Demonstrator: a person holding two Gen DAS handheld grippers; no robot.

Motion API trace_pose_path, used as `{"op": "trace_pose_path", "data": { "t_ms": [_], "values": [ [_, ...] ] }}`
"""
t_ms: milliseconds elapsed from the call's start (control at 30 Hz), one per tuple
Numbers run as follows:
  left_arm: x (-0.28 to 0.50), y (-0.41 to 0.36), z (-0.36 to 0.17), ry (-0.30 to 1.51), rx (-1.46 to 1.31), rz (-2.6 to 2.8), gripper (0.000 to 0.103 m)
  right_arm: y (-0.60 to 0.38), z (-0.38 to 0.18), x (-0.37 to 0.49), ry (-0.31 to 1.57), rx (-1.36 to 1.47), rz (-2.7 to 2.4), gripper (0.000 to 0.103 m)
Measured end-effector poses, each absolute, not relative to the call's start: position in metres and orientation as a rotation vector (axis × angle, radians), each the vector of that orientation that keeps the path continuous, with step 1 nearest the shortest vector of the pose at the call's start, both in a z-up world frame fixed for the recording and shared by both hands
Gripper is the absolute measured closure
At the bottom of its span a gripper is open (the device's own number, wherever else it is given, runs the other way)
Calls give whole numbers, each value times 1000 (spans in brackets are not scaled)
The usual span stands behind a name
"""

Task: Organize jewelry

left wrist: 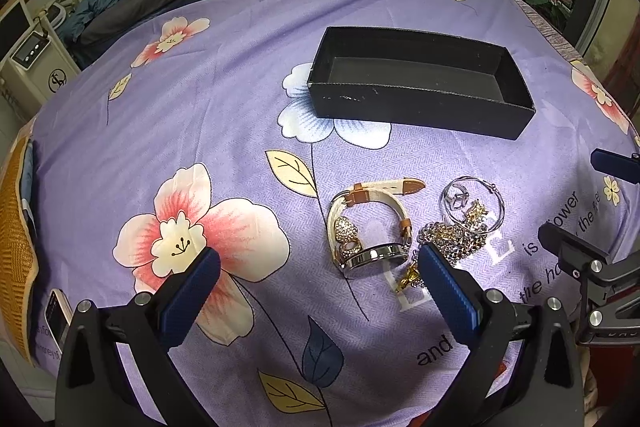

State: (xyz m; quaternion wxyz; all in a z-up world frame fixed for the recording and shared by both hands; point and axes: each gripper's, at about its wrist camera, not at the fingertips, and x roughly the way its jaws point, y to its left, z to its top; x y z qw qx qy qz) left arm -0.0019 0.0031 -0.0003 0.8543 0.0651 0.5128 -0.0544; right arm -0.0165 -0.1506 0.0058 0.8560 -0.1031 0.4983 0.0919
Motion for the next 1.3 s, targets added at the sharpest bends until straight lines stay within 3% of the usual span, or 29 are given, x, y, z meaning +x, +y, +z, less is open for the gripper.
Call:
{"op": "trace_pose_path", "data": {
  "t_ms": [1300],
  "values": [
    [-3,4,-2,1085,121,-120,6,-148,7,-20,1048,-219,203,5]
  ]
}}
